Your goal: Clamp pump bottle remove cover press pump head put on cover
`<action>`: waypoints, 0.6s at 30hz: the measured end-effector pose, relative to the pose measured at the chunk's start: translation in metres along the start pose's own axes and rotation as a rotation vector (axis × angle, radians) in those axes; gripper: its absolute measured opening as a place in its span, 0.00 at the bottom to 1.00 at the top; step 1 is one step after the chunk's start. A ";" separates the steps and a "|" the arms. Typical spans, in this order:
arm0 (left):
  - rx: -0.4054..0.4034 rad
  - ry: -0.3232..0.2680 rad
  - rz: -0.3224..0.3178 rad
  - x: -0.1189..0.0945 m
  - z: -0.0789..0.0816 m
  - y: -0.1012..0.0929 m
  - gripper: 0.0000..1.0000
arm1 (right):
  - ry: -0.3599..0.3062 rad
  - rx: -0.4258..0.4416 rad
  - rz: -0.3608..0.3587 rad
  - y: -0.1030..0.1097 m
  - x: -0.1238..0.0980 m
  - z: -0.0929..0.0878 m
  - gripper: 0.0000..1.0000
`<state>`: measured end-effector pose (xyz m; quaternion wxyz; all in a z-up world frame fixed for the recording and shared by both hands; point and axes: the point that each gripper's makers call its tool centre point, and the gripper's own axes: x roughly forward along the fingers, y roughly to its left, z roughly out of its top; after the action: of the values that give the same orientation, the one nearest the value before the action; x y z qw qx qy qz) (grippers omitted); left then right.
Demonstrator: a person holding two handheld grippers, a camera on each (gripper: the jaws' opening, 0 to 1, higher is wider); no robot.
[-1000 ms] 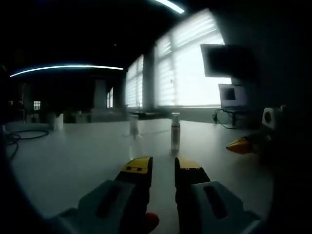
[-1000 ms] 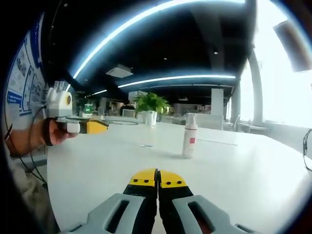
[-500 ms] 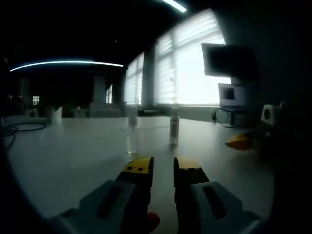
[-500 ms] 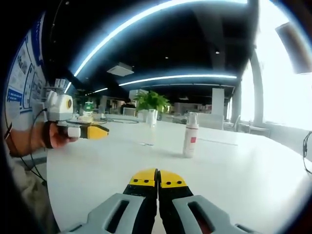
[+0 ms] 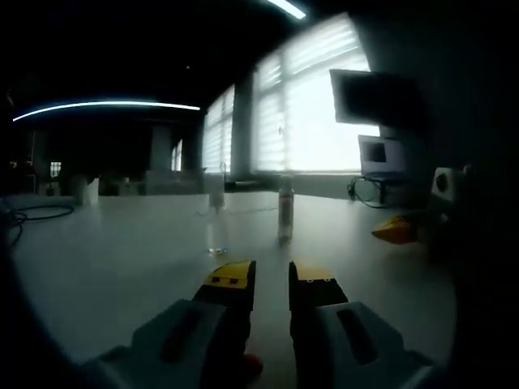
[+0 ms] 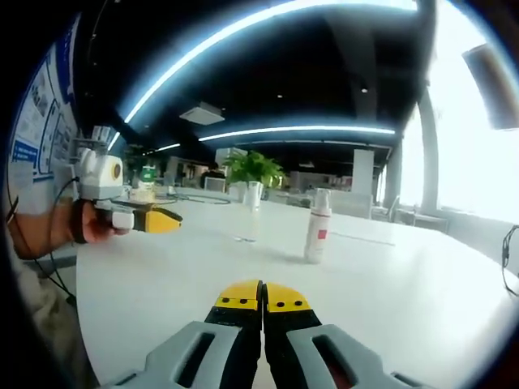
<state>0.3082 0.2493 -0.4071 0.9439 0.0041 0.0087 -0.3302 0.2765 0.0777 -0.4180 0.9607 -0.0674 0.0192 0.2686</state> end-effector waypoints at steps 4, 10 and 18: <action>-0.012 0.003 0.009 0.000 -0.001 0.003 0.09 | -0.002 0.001 -0.001 0.000 0.000 0.000 0.00; 0.008 0.014 0.000 0.000 -0.003 0.000 0.09 | -0.007 0.012 -0.002 -0.002 0.000 0.001 0.00; 0.038 0.024 -0.012 0.000 -0.005 -0.004 0.09 | -0.015 0.019 0.002 -0.001 -0.001 0.002 0.00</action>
<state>0.3057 0.2464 -0.4121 0.9414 0.0260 0.0139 -0.3359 0.2762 0.0766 -0.4158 0.9611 -0.0563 0.0145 0.2699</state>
